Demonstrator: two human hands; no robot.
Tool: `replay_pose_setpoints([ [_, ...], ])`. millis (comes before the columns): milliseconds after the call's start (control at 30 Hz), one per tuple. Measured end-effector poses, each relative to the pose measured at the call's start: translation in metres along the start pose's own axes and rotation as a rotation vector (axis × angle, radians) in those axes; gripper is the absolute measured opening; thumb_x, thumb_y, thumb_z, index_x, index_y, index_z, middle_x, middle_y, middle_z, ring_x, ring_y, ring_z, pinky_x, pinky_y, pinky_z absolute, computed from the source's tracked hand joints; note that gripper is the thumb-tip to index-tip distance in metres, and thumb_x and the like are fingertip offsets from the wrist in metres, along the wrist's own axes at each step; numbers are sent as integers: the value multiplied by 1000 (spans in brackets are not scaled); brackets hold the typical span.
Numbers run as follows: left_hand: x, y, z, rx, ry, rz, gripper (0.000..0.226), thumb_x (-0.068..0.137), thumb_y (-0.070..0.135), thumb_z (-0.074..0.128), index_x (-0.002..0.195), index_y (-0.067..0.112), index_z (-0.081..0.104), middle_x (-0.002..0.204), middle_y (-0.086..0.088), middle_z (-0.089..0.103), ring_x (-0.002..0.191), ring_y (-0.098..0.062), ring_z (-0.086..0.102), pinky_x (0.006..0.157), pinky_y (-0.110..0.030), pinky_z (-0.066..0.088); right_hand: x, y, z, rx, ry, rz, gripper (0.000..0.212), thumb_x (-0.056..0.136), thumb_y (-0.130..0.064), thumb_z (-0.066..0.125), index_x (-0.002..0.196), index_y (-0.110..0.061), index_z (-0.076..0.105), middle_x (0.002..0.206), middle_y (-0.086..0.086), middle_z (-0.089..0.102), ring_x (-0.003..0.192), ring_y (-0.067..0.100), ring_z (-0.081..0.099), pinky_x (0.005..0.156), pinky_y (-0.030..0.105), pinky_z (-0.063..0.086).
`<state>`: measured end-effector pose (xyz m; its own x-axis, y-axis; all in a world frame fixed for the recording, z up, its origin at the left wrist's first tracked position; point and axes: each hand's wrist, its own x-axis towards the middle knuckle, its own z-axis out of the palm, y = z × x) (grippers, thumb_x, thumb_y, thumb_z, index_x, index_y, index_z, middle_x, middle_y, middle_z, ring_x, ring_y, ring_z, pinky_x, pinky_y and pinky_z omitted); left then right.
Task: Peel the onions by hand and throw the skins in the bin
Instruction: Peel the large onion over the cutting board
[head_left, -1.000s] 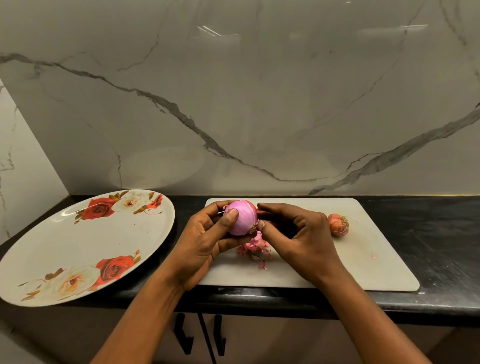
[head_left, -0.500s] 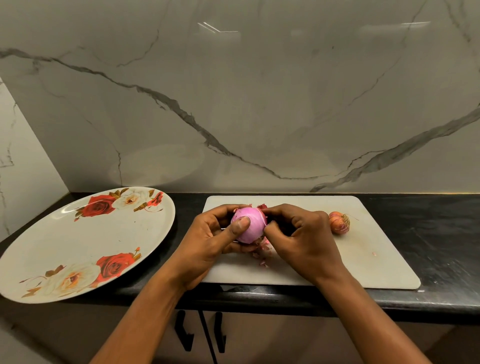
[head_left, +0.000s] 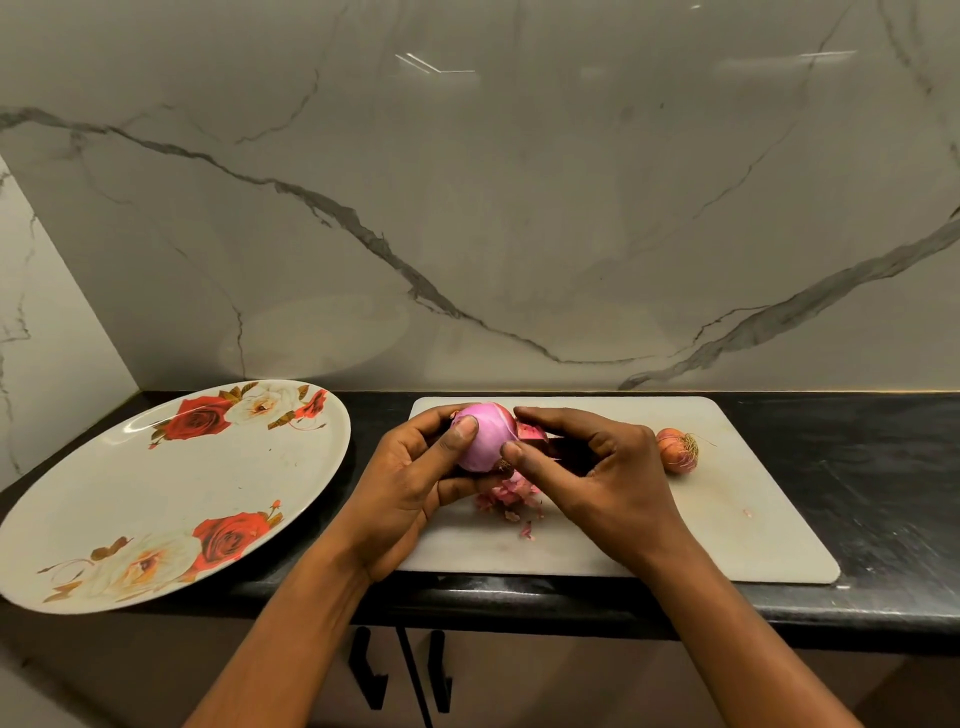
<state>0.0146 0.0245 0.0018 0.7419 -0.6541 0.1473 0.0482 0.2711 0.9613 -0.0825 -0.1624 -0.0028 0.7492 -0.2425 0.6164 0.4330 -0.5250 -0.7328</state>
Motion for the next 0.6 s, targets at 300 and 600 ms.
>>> replay_pose_setpoints([
  [300,0,0,2,2,25,7,41,97,22,64,134,4,63,129,-20,70,118,-40,70,93,-44,63,2,4,1,-72,39,-13,11,95,-13,78,105,-15,81,92,-10,80,82,10,77,73,37,65],
  [600,-3,1,1,71,-28,17,42,95,16,70,136,8,64,132,-17,68,116,-38,71,87,-40,63,5,6,-1,-39,161,114,6,97,-18,71,96,-17,77,84,-7,78,79,10,79,71,39,66],
])
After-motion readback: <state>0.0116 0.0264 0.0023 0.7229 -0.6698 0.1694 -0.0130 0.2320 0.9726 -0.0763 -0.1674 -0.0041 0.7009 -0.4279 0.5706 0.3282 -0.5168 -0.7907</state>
